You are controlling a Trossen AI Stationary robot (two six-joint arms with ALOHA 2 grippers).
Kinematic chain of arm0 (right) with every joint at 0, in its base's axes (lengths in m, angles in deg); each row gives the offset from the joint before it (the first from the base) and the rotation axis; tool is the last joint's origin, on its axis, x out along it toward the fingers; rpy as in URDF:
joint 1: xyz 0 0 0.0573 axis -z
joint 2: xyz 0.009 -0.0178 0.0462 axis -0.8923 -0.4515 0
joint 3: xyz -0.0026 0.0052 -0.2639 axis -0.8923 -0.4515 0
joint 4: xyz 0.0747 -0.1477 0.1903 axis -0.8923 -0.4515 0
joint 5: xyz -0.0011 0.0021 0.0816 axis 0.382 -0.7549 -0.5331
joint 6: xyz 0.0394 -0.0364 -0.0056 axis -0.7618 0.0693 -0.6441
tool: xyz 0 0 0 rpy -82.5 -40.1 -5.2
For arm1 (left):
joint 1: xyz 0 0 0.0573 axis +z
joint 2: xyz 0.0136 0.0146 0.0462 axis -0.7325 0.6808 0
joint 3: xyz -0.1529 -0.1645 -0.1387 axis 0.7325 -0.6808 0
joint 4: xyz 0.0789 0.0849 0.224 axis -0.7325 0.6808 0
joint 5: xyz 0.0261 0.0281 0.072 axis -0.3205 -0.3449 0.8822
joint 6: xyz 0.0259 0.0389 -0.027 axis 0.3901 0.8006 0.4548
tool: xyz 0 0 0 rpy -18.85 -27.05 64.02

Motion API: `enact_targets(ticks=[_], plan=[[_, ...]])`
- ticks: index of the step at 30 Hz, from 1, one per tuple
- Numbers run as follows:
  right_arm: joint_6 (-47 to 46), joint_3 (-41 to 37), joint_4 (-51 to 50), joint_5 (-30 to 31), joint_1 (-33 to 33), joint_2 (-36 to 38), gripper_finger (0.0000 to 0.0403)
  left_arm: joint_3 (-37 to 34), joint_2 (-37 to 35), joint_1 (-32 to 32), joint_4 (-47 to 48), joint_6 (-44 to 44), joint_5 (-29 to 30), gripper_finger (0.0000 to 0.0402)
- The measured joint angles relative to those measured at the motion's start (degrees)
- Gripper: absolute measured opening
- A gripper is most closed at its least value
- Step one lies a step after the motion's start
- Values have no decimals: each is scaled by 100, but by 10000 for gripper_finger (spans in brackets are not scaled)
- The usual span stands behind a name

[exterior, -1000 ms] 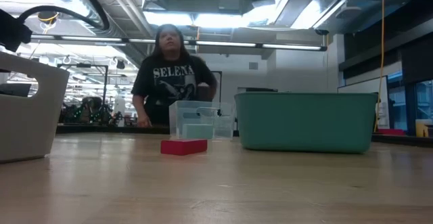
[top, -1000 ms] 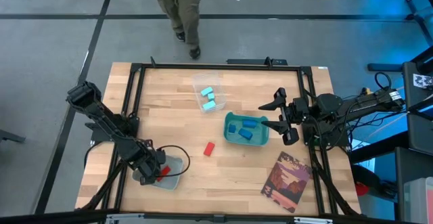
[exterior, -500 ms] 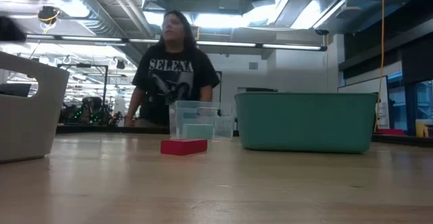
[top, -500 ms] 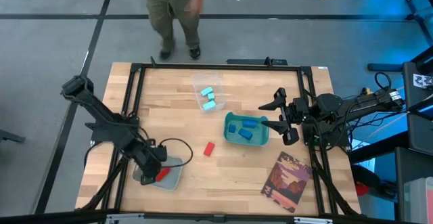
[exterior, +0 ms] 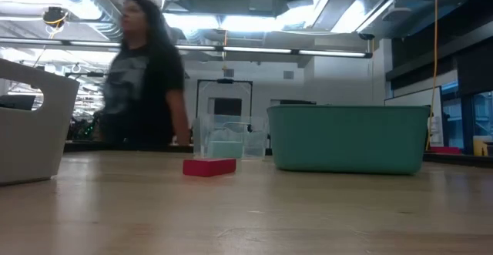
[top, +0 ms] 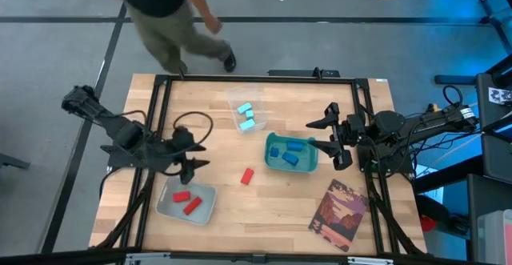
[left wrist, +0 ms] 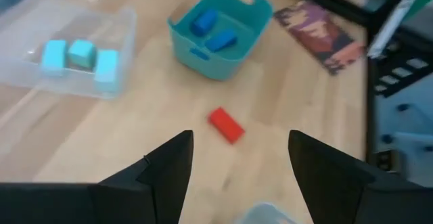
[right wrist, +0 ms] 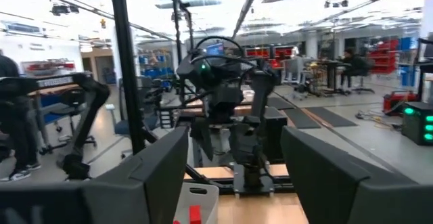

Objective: Sort & place blocks by color
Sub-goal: Put the red block into the gray bin

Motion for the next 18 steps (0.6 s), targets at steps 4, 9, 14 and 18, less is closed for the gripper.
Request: enact_targets(ticks=[4,9,14,18], plan=[[-10,0,2,351,-1,0,241,-164,108,499,-385,563,-308,234],[-259,0,5,656,1,0,241,-387,656,1080,-1230,879,-825,234],[-296,0,2,718,1,0,241,-392,1646,1452,-1952,539,-1103,234],[-309,0,-22,720,1,0,241,-110,2616,1611,-2432,-206,-1148,234]])
